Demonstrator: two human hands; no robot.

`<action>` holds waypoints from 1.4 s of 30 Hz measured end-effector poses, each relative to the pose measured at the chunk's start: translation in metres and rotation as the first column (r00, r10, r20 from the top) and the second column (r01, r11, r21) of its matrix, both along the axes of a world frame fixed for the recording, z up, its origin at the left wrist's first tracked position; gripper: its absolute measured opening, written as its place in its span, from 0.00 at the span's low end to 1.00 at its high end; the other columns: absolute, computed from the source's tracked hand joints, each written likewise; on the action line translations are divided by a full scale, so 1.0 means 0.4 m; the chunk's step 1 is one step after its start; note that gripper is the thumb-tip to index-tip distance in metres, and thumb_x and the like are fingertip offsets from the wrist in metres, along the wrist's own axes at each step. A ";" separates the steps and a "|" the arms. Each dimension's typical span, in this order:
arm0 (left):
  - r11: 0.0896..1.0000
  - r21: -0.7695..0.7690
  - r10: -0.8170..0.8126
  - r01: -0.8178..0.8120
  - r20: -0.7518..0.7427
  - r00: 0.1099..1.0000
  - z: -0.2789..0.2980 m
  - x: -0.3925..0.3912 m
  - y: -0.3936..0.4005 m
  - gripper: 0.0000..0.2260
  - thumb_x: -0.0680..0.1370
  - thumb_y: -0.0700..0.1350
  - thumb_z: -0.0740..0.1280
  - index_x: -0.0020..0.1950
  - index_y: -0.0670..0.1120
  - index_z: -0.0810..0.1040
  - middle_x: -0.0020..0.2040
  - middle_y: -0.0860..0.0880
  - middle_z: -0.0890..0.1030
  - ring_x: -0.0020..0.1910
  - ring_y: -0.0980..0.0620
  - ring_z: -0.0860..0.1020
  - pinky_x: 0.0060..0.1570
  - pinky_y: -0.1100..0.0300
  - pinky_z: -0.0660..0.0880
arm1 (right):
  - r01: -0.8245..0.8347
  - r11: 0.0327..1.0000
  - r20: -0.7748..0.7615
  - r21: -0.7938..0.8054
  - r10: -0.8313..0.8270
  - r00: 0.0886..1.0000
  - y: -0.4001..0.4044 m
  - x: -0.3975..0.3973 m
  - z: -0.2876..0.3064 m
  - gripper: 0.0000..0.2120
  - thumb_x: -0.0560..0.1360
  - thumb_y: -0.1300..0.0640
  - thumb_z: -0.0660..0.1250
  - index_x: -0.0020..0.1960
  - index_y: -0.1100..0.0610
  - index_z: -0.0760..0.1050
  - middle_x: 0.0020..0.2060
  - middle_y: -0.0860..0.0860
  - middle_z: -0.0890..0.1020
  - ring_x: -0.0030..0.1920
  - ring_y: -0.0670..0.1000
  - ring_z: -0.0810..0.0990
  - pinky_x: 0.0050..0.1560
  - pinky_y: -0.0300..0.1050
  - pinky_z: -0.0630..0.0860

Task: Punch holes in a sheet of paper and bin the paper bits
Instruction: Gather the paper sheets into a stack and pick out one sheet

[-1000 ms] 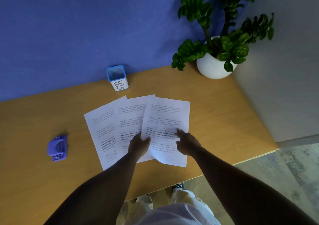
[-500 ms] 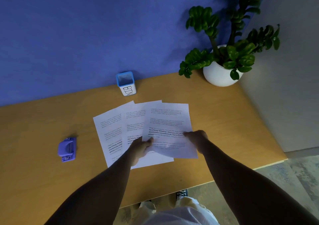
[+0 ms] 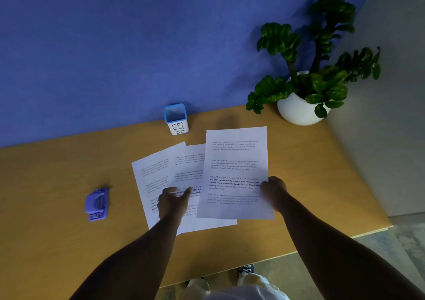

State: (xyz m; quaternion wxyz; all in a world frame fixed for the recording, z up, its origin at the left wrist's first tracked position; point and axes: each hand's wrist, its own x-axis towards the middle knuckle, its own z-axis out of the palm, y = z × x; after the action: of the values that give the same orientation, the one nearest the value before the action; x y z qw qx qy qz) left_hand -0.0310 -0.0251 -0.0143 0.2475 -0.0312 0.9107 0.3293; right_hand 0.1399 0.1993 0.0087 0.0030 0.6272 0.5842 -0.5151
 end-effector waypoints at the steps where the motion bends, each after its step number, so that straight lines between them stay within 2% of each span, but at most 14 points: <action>1: 0.998 -0.067 0.012 -0.014 -0.030 0.999 -0.002 -0.005 0.002 0.30 0.69 0.62 0.75 0.64 0.46 0.74 0.64 0.44 0.78 0.61 0.43 0.76 0.57 0.47 0.78 | 0.007 1.000 0.004 -0.010 -0.007 1.000 0.000 0.001 0.000 0.10 0.71 0.65 0.56 0.46 0.61 0.75 0.42 0.57 0.77 0.37 0.56 0.73 0.37 0.42 0.70; 4: 0.968 -0.250 0.011 -0.023 -0.051 0.999 -0.008 -0.011 0.010 0.40 0.65 0.64 0.77 0.68 0.45 0.67 0.67 0.40 0.70 0.65 0.40 0.69 0.63 0.41 0.73 | 0.014 0.999 0.020 -0.034 -0.013 1.000 -0.002 0.006 0.000 0.11 0.72 0.65 0.56 0.50 0.63 0.75 0.43 0.58 0.77 0.38 0.56 0.74 0.37 0.42 0.71; 9: 0.955 -0.294 0.011 -0.023 -0.042 0.999 -0.027 -0.013 0.013 0.45 0.62 0.63 0.80 0.68 0.44 0.64 0.66 0.39 0.66 0.64 0.40 0.68 0.63 0.42 0.73 | 0.002 0.999 0.043 -0.051 0.000 0.999 -0.007 0.012 0.003 0.11 0.73 0.66 0.56 0.50 0.63 0.75 0.41 0.57 0.76 0.36 0.55 0.73 0.34 0.41 0.69; 14: 0.968 -0.248 0.021 -0.034 -0.055 0.998 -0.036 -0.014 0.016 0.44 0.61 0.60 0.82 0.67 0.43 0.65 0.66 0.39 0.66 0.63 0.39 0.68 0.61 0.42 0.75 | 0.021 0.998 0.023 -0.059 -0.020 1.000 -0.008 0.020 0.008 0.10 0.73 0.66 0.56 0.49 0.62 0.75 0.38 0.54 0.75 0.34 0.53 0.72 0.31 0.40 0.68; 18: 0.986 -0.159 0.050 -0.054 -0.032 0.998 -0.032 -0.021 0.023 0.43 0.60 0.54 0.84 0.66 0.41 0.65 0.65 0.38 0.69 0.61 0.39 0.71 0.60 0.43 0.75 | 0.012 0.998 -0.022 -0.069 -0.014 1.000 -0.011 0.013 0.012 0.12 0.72 0.67 0.57 0.50 0.61 0.77 0.41 0.55 0.78 0.36 0.53 0.75 0.32 0.39 0.69; 21: 0.996 -0.075 0.041 -0.038 0.051 0.998 -0.032 -0.033 0.022 0.34 0.64 0.50 0.83 0.62 0.44 0.68 0.57 0.42 0.78 0.53 0.41 0.77 0.53 0.45 0.79 | 0.002 0.996 -0.054 -0.091 -0.006 0.999 -0.013 0.004 0.019 0.11 0.73 0.66 0.58 0.48 0.59 0.77 0.42 0.55 0.80 0.37 0.53 0.76 0.32 0.39 0.71; 24: 1.000 0.004 0.007 -0.008 0.087 0.996 -0.030 -0.040 0.015 0.16 0.75 0.48 0.74 0.59 0.46 0.74 0.55 0.44 0.82 0.44 0.46 0.77 0.43 0.54 0.78 | -0.001 0.993 -0.106 -0.122 -0.012 0.994 -0.016 -0.008 0.023 0.08 0.74 0.66 0.62 0.47 0.56 0.77 0.45 0.55 0.81 0.41 0.55 0.79 0.37 0.43 0.76; 26: 1.000 0.024 0.011 -0.013 0.069 0.998 -0.026 -0.046 0.010 0.10 0.80 0.48 0.66 0.58 0.46 0.77 0.54 0.43 0.83 0.44 0.45 0.77 0.45 0.54 0.76 | -0.006 0.989 -0.152 -0.150 -0.017 0.988 -0.018 -0.016 0.024 0.07 0.75 0.65 0.66 0.48 0.56 0.78 0.48 0.55 0.82 0.48 0.57 0.81 0.50 0.52 0.81; 27: 0.999 0.039 0.004 -0.007 0.062 0.998 -0.023 -0.049 0.007 0.08 0.81 0.48 0.63 0.55 0.47 0.77 0.53 0.43 0.83 0.45 0.45 0.78 0.47 0.53 0.77 | -0.013 0.987 -0.177 -0.162 -0.016 0.984 -0.020 -0.020 0.025 0.06 0.75 0.65 0.67 0.49 0.55 0.78 0.49 0.55 0.83 0.50 0.58 0.82 0.55 0.55 0.80; 31: 0.981 0.179 -0.087 0.071 0.083 0.993 -0.004 -0.065 -0.001 0.07 0.82 0.46 0.61 0.52 0.45 0.77 0.49 0.42 0.82 0.47 0.41 0.80 0.49 0.48 0.79 | -0.058 0.982 -0.253 -0.180 0.010 0.967 -0.029 -0.040 0.035 0.05 0.75 0.63 0.69 0.48 0.54 0.79 0.50 0.55 0.84 0.52 0.58 0.82 0.58 0.59 0.79; 35: 0.910 0.408 -0.158 0.070 0.188 0.969 0.024 -0.066 -0.009 0.06 0.80 0.46 0.67 0.53 0.46 0.80 0.49 0.43 0.84 0.50 0.41 0.83 0.46 0.51 0.78 | -0.084 0.983 -0.275 -0.161 0.038 0.961 -0.037 -0.058 0.042 0.04 0.75 0.60 0.71 0.49 0.56 0.80 0.50 0.55 0.84 0.51 0.58 0.83 0.57 0.58 0.79; 38: 0.891 0.448 -0.192 0.080 0.211 0.958 0.035 -0.063 -0.007 0.06 0.81 0.48 0.66 0.51 0.50 0.82 0.47 0.46 0.85 0.49 0.43 0.83 0.43 0.52 0.77 | -0.097 0.989 -0.277 -0.111 0.062 0.959 -0.043 -0.067 0.047 0.03 0.76 0.58 0.70 0.49 0.55 0.79 0.48 0.53 0.84 0.46 0.54 0.83 0.47 0.49 0.81; 40: 0.898 0.432 -0.201 0.088 0.222 0.954 0.046 -0.059 -0.001 0.08 0.81 0.53 0.65 0.50 0.54 0.83 0.45 0.50 0.86 0.48 0.46 0.84 0.42 0.54 0.78 | -0.077 0.994 -0.277 -0.074 0.054 0.959 -0.050 -0.070 0.050 0.04 0.76 0.56 0.69 0.50 0.55 0.77 0.47 0.52 0.83 0.42 0.50 0.81 0.37 0.42 0.77; 42: 0.893 0.435 -0.230 0.114 0.224 0.947 0.054 -0.055 0.004 0.09 0.79 0.57 0.65 0.49 0.56 0.83 0.43 0.52 0.86 0.46 0.48 0.84 0.39 0.57 0.78 | -0.052 0.997 -0.271 -0.057 0.034 0.962 -0.057 -0.071 0.049 0.07 0.76 0.55 0.68 0.54 0.55 0.76 0.46 0.51 0.82 0.41 0.49 0.81 0.34 0.40 0.75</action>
State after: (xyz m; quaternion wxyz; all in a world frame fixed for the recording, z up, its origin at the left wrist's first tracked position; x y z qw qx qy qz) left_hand -0.0529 -0.0236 0.0074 0.3985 0.0591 0.7762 0.4849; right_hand 0.1116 0.1766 0.0282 -0.0455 0.5380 0.5759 -0.6140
